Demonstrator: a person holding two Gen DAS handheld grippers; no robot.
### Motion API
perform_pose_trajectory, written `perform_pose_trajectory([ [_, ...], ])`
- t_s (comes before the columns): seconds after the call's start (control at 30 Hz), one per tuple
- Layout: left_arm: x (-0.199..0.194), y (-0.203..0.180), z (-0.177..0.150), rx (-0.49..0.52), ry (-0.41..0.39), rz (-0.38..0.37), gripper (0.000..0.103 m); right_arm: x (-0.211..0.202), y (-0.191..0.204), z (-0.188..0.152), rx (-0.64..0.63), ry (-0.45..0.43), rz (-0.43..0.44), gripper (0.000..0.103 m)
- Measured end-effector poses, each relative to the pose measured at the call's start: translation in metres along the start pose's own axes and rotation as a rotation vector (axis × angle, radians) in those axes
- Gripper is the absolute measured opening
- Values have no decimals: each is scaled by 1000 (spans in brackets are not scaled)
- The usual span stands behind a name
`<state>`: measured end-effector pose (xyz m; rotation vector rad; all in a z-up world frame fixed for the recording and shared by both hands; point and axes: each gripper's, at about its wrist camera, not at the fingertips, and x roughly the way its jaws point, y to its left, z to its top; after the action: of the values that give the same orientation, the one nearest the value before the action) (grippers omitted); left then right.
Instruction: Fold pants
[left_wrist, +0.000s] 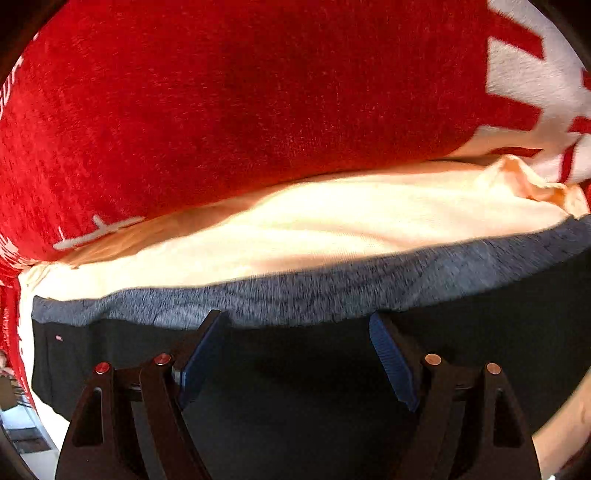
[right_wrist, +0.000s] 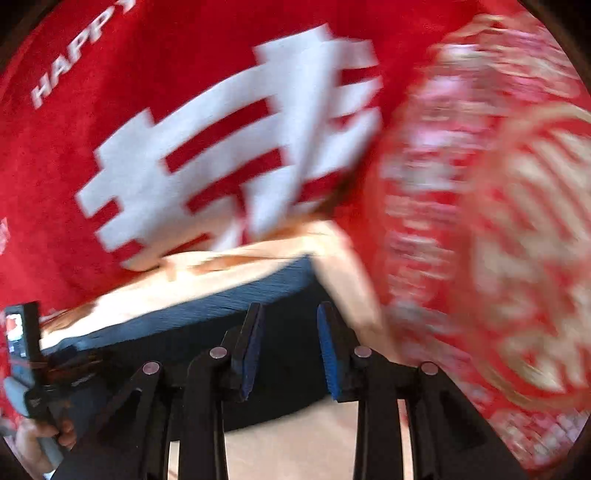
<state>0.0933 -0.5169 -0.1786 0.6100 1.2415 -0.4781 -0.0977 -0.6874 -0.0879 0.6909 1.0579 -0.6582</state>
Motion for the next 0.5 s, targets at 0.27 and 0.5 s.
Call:
perform_pose_trajectory([
  [0.27,17,36,23,-100,-14,34,97,88,-36,31,77,79,-65,8],
  [0.5,-23,83,-7,-86,-30,54,97,48,-28,24,112,74,-16,22],
])
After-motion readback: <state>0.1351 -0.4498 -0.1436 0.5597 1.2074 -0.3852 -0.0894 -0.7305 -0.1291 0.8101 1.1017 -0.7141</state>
